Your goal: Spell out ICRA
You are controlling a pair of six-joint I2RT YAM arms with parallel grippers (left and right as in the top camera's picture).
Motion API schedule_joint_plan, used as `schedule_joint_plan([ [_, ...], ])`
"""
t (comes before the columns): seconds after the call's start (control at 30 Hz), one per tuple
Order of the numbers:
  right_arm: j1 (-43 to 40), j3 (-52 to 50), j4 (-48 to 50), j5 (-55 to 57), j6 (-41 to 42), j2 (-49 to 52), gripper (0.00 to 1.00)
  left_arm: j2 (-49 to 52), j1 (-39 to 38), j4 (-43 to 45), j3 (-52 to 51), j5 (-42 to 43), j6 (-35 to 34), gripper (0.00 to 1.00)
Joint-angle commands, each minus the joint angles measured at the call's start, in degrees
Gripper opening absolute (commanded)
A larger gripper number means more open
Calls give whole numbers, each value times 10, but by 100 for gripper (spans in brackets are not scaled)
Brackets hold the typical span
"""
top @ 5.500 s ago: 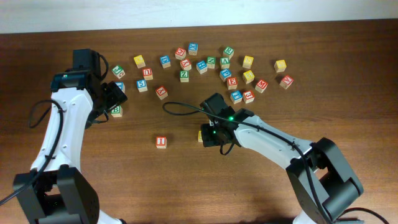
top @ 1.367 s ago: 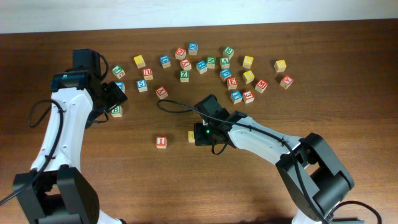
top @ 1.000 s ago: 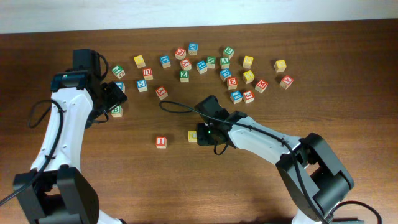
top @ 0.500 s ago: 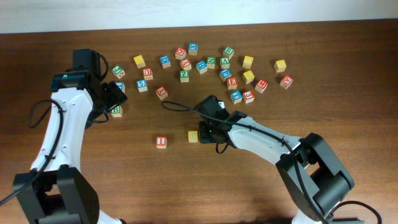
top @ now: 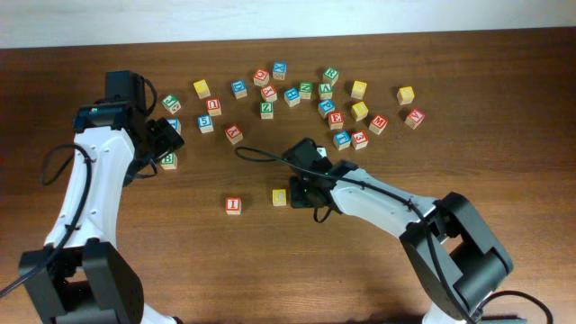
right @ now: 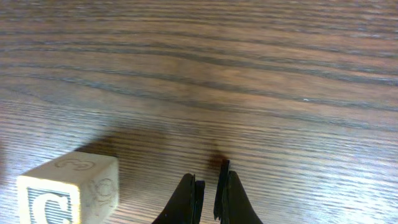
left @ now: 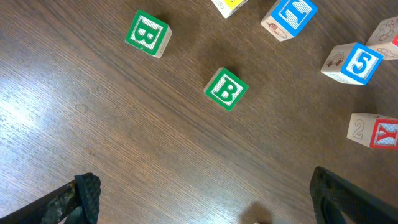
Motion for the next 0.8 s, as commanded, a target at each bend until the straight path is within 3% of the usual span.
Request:
schedule_joint_plan([
  [0.0,-14,2,-2,-13,1,-40,4,4,1,-1,-2,-6,-3,99],
  [0.57,-40,2,-18,-14,-3,-55,6,4,1,-1,-2,-6,-3,99],
  [0.6,-40,2,-18,-14,-3,-55,13,4,1,-1,-2,-6,-3,99],
  [0.73,-40,2,-20,-14,-3,-55,22,4,1,-1,-2,-6,-3,99],
  [0.77,-40,2,-20,-14,-3,-55,34,4,1,-1,-2,-6,-3,99],
])
